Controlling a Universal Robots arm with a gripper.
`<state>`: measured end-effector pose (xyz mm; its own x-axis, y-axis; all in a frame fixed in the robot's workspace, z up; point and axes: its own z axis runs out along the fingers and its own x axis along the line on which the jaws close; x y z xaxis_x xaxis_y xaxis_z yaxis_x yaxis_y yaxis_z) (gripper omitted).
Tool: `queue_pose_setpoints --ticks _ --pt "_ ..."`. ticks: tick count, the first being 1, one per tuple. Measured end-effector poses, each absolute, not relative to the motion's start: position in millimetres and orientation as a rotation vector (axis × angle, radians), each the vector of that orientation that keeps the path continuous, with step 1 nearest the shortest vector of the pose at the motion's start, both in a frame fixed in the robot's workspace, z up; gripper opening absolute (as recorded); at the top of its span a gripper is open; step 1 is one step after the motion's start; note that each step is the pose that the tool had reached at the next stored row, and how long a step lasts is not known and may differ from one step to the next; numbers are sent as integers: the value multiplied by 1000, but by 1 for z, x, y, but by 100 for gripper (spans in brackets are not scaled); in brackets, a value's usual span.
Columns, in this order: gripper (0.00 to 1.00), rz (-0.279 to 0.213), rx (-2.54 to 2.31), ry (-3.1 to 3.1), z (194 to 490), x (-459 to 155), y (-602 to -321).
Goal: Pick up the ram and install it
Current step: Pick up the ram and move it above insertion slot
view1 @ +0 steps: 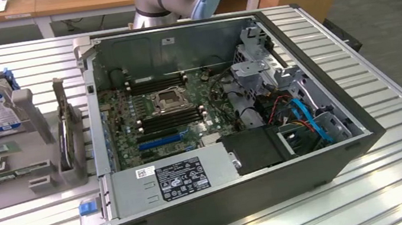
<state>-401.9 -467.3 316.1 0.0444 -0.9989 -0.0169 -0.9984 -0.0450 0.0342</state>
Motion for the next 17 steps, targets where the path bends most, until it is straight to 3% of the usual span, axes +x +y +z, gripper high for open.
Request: queue_pose_setpoints --ticks 17 --pt "13 -56 2261 -2162 393 -402 -467"
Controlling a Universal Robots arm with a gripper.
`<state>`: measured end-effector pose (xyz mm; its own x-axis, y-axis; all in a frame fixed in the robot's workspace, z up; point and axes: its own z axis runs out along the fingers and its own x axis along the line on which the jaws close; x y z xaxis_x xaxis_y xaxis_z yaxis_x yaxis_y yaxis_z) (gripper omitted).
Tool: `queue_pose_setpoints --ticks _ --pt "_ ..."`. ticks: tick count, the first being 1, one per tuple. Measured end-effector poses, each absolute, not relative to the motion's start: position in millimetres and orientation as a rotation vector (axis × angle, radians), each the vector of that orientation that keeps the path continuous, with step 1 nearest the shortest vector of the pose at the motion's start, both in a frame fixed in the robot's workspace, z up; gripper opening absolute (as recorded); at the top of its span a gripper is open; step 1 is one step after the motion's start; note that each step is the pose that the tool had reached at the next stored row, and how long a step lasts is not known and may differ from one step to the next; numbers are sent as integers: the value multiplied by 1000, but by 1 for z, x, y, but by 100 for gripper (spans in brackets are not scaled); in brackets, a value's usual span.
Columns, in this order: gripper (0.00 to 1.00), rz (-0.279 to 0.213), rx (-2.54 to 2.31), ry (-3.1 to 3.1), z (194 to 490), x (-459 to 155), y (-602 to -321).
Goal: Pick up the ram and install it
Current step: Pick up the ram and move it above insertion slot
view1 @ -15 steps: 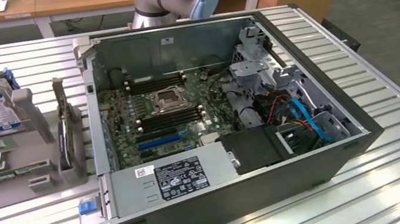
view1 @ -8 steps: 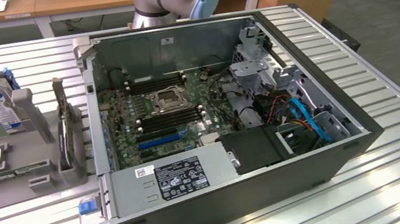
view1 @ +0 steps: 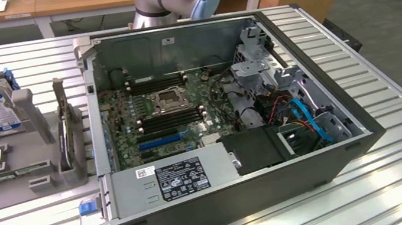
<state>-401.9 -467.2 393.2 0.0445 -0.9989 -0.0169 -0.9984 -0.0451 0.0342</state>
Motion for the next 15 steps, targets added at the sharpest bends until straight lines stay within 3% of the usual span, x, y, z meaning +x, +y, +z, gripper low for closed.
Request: queue_pose_setpoints --ticks 15 --pt "13 -63 2266 -2162 397 -353 -467"
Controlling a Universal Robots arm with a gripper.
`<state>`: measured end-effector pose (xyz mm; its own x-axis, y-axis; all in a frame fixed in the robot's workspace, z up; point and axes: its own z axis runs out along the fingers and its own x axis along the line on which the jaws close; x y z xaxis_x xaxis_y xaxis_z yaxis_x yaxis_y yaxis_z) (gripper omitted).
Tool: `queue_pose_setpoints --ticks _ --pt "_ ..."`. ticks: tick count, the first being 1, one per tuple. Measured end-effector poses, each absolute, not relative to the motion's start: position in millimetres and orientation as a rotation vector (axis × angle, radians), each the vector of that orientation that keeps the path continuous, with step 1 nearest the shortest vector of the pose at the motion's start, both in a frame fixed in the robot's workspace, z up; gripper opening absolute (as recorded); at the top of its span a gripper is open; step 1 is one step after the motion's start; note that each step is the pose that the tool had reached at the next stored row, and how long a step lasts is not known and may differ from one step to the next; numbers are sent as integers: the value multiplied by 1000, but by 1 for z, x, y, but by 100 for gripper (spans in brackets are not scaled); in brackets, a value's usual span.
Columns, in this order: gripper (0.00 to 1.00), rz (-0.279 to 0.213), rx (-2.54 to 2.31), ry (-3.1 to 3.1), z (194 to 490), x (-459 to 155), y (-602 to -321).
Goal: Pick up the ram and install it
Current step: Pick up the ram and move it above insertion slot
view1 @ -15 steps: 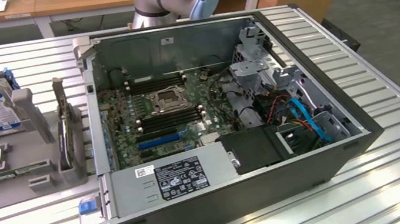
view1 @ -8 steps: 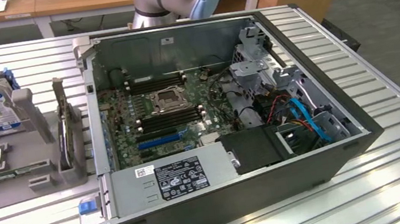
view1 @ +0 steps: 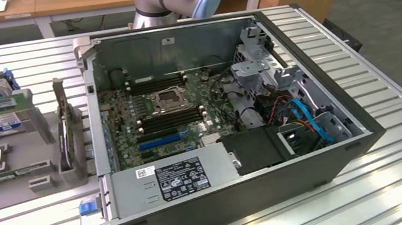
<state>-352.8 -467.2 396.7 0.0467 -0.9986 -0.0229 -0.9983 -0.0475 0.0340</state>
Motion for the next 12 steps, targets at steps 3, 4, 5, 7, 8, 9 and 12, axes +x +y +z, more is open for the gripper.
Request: queue_pose_setpoints --ticks 3,4,5,7,8,9,12 --pt "13 -63 2269 -2160 397 -340 -467" --pt "13 -63 2269 -2159 397 -335 -467" --pt "13 -63 2270 -2158 397 -331 -467" --pt "13 -63 2272 -2156 397 -322 -467" --pt "13 -63 2273 -2155 397 -318 -467" --pt "13 -63 2273 -2155 397 -314 -467" --pt "13 -63 2276 -2152 397 -300 -467"
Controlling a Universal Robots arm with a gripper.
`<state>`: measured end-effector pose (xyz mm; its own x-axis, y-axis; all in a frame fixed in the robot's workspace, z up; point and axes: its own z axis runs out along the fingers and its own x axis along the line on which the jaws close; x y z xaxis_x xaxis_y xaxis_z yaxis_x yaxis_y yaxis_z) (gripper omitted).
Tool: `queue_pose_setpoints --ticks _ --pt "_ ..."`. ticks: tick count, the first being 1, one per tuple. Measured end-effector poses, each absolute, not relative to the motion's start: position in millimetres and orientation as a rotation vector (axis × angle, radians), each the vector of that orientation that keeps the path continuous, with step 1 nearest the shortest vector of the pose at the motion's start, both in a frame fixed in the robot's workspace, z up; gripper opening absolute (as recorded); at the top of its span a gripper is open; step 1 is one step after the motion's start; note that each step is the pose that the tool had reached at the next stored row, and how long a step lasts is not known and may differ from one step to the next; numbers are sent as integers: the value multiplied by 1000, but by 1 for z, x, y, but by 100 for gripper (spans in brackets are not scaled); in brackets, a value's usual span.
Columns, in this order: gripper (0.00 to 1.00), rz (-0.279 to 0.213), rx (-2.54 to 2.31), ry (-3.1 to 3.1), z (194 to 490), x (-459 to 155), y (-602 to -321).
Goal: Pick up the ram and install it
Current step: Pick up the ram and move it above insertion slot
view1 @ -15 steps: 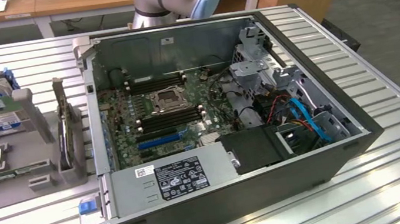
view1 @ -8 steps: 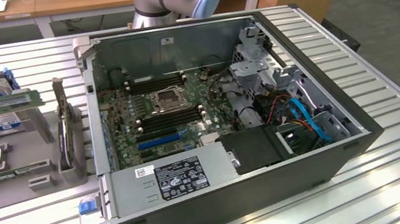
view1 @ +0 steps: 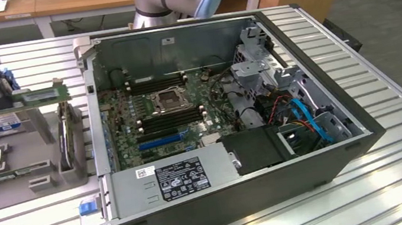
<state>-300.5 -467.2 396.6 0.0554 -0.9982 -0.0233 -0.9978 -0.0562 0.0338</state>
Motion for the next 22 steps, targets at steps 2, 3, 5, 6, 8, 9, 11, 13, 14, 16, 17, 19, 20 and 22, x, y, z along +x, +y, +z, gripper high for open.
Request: queue_pose_setpoints --ticks 2,3,5,6,8,9,11,13,14,16,17,19,20,22 --pt "13 -63 2278 -2150 397 -292 -467" --pt "13 -63 2279 -2149 397 -287 -467" --pt "13 -63 2281 -2147 397 -279 -467" --pt "13 -63 2282 -2146 397 -275 -467" --pt "13 -63 2283 -2144 397 -266 -467" --pt "13 -63 2284 -2144 397 -261 -467" --pt "13 -63 2285 -2143 397 -252 -467" --pt "13 -63 2286 -2141 397 -243 -467" --pt "13 -63 2287 -2141 397 -239 -467" --pt "13 -63 2288 -2139 397 -230 -467" --pt "13 -63 2289 -2139 397 -225 -467" --pt "13 -63 2290 -2137 397 -216 -467" --pt "13 -63 2291 -2136 397 -212 -467" --pt "13 -63 2293 -2134 396 -203 -467"
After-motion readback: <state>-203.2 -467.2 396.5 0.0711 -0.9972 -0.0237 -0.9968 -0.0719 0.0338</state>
